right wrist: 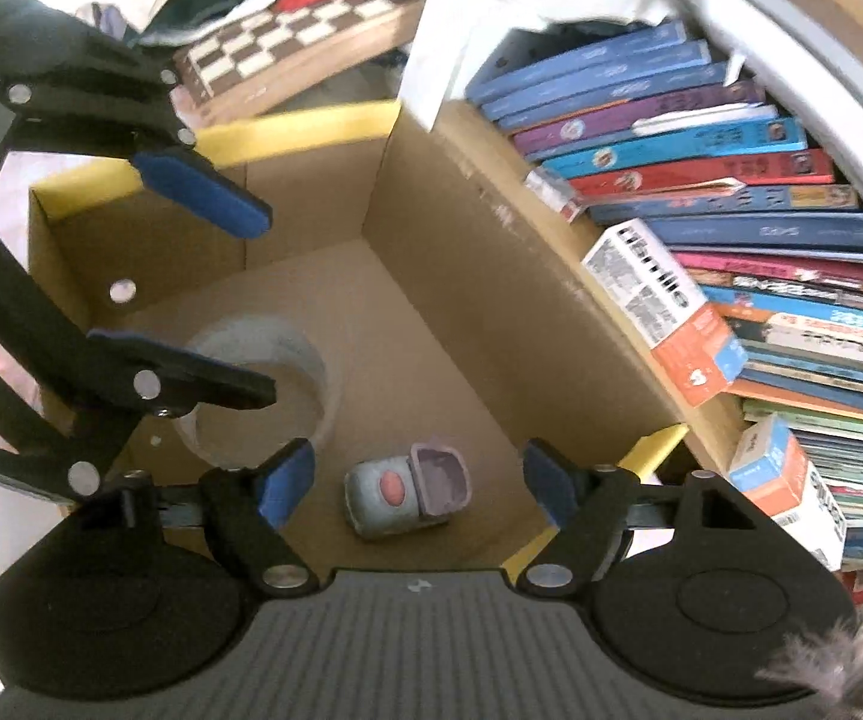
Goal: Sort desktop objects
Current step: 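Open right gripper over the box floor while left gripper releases the tape roll, then raise both grippers out of the yellow box, then move right gripper toward the cream wristwatch on the table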
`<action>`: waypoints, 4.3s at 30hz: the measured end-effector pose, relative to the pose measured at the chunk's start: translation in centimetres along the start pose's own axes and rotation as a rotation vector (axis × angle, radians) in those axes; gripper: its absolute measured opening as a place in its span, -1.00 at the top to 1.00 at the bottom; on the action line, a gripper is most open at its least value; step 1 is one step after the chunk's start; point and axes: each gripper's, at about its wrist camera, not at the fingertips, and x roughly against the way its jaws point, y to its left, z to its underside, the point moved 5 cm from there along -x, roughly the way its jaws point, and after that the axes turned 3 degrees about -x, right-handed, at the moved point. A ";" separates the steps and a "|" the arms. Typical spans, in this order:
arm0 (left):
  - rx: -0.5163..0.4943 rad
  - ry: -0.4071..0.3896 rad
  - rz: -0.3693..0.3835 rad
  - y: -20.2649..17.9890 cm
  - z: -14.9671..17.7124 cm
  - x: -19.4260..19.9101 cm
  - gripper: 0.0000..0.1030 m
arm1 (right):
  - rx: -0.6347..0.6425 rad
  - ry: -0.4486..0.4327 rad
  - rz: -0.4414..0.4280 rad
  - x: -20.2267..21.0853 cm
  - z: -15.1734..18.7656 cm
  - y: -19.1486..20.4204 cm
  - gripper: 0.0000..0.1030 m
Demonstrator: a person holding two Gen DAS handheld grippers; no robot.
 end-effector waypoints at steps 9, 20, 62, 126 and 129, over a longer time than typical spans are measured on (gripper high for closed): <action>0.033 -0.091 -0.044 -0.2 -0.9 4.2 -0.41 | -0.087 -0.114 0.050 4.2 -0.2 -0.6 -0.49; 0.096 -0.186 -0.139 0.2 -0.3 10.0 -0.67 | -0.275 -0.253 0.053 9.9 1.1 -0.9 -0.67; 0.236 -0.136 -0.189 -3.1 13.0 17.0 -0.70 | -0.554 -0.187 0.200 14.4 13.1 10.1 -0.70; 0.098 0.069 0.051 -3.6 24.6 18.4 -0.70 | -0.661 0.089 0.196 11.9 15.4 27.9 -0.74; 0.093 0.067 0.047 -3.4 24.3 18.2 -0.70 | -0.668 0.091 0.197 11.6 15.2 27.5 -0.66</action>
